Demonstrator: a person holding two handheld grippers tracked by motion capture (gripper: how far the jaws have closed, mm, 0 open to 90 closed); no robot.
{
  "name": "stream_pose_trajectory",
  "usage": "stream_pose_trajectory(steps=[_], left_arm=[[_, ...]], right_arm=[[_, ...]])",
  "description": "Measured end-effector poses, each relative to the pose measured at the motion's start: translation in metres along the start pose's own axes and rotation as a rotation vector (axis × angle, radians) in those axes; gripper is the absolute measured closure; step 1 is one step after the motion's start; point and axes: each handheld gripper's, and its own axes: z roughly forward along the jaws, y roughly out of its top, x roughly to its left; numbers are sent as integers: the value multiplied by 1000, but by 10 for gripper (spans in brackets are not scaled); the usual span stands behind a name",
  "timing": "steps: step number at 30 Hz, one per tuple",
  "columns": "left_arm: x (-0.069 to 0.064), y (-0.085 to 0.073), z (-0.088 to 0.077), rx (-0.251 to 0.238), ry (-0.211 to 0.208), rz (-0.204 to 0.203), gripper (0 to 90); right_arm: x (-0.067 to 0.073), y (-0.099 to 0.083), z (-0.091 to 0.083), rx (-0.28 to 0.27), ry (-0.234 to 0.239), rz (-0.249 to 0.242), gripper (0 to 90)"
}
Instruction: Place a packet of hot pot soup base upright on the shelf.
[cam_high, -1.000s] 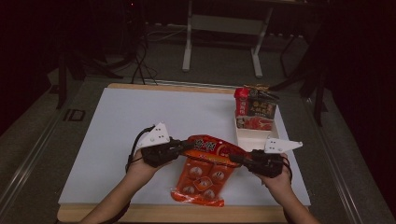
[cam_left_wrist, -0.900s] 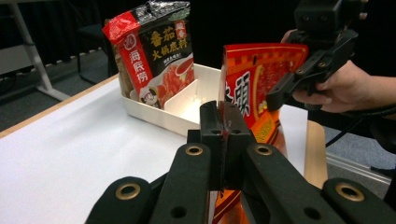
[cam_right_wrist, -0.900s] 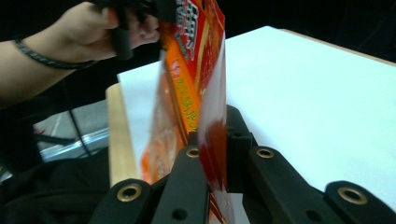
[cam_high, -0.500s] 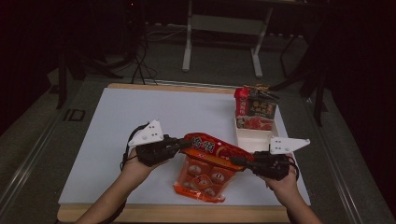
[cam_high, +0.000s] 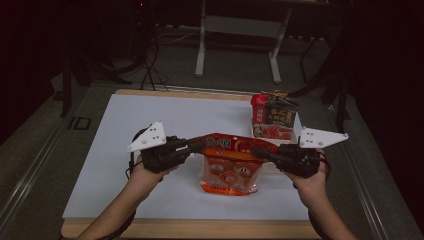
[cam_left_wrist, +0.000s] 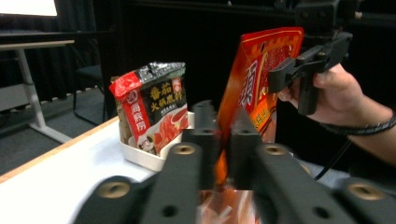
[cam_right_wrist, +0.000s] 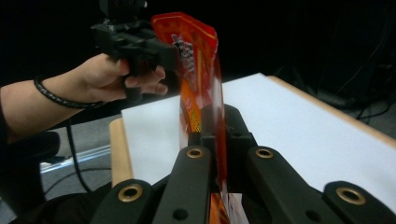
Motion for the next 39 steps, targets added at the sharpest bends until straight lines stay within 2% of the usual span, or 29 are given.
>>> stream_pose_trajectory(steps=[1, 5, 7, 9, 10, 12, 16, 18, 24, 26, 33, 39], left_arm=[[-1, -1, 0, -2, 18, -7, 558], [-2, -8, -2, 17, 64, 15, 232], [-1, -13, -4, 23, 87, 12, 154], [0, -15, -5, 26, 97, 8, 113], [2, -19, -7, 32, 123, 6, 85], [4, -24, -11, 22, 144, -3, 73], [8, -35, -18, 21, 177, -21, 40], [10, -41, -20, 40, 190, -30, 40], [16, -60, -24, 65, 192, -71, 32], [18, -66, -25, 67, 191, -88, 32], [21, -76, -29, 75, 207, -109, 31], [21, -82, -29, 75, 206, -121, 31]], right_arm=[[-1, 2, -2, -12, -1, -1, 900], [-7, 18, -13, -48, -11, -24, 900], [-11, 25, -19, -56, -30, -37, 900], [-14, 29, -22, -56, -37, -40, 900], [-19, 34, -29, -59, -64, -46, 900], [-24, 37, -36, -67, -103, -54, 900], [-36, 39, -52, -90, -151, -45, 900], [-41, 40, -60, -93, -176, -53, 900], [-58, 39, -80, -92, -256, -72, 900], [-63, 37, -83, -90, -265, -71, 900], [-80, 29, -91, -64, -297, -55, 900], [-86, 23, -90, -36, -327, -57, 900]])
